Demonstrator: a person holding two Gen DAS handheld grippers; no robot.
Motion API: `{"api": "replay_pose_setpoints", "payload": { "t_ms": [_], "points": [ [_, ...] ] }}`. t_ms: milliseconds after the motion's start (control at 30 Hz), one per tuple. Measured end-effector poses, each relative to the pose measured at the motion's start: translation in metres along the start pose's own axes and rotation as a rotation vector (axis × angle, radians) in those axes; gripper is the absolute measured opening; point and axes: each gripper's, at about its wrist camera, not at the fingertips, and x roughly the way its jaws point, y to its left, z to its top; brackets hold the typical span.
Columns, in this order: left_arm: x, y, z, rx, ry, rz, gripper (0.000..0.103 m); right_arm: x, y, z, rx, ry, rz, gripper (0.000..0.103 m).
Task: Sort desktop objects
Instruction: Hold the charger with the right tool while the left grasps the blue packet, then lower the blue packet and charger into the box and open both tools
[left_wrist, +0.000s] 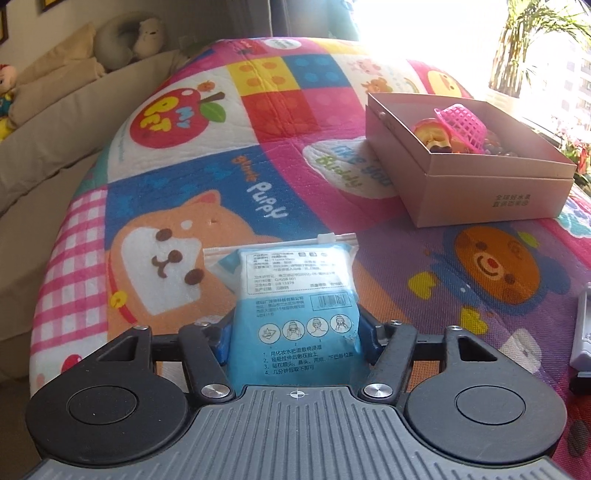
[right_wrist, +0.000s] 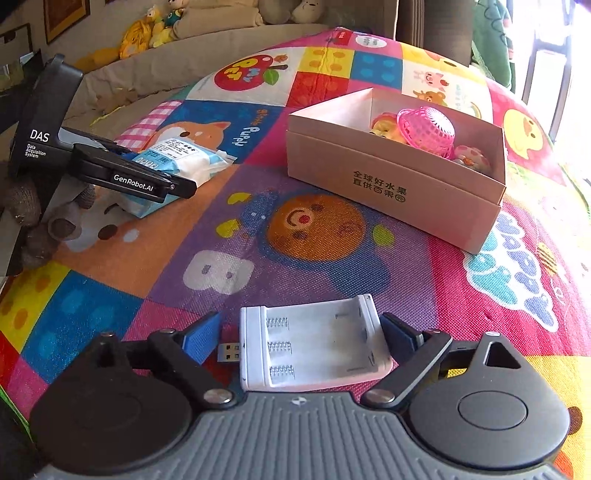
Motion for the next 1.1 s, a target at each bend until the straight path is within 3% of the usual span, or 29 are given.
{"api": "replay_pose_setpoints", "payload": {
  "t_ms": [133, 167, 367, 567, 633, 667, 700, 933, 1100],
  "points": [
    [-0.026, -0.014, 0.000, 0.028, -0.052, -0.004, 0.060, -0.009, 0.002, -0.002, -0.013, -0.017, -0.003, 0.090],
    [-0.037, -0.018, 0.003, 0.035, -0.082, -0.014, 0.060, -0.014, 0.001, -0.002, -0.016, -0.029, -0.005, 0.077],
    [-0.096, -0.044, 0.049, 0.065, -0.320, -0.080, 0.060, -0.059, -0.024, 0.020, -0.009, -0.128, -0.040, 0.077],
    [-0.076, -0.091, 0.115, 0.105, -0.462, -0.160, 0.060, -0.085, -0.052, 0.042, 0.017, -0.204, -0.094, 0.077],
    [-0.053, -0.103, 0.137, 0.109, -0.456, -0.172, 0.071, -0.090, -0.055, 0.048, 0.006, -0.223, -0.102, 0.077],
    [-0.040, -0.108, 0.145, 0.105, -0.435, -0.148, 0.083, -0.092, -0.057, 0.051, 0.001, -0.230, -0.104, 0.077],
    [-0.030, -0.109, 0.150, 0.098, -0.420, -0.128, 0.086, -0.093, -0.059, 0.054, -0.001, -0.235, -0.106, 0.077],
    [-0.011, -0.072, 0.113, -0.001, -0.340, -0.189, 0.095, -0.083, -0.085, 0.090, 0.025, -0.292, -0.135, 0.077],
    [0.000, -0.057, 0.084, -0.016, -0.273, -0.290, 0.097, -0.030, -0.106, 0.131, 0.133, -0.271, -0.088, 0.077]
  ]
}}
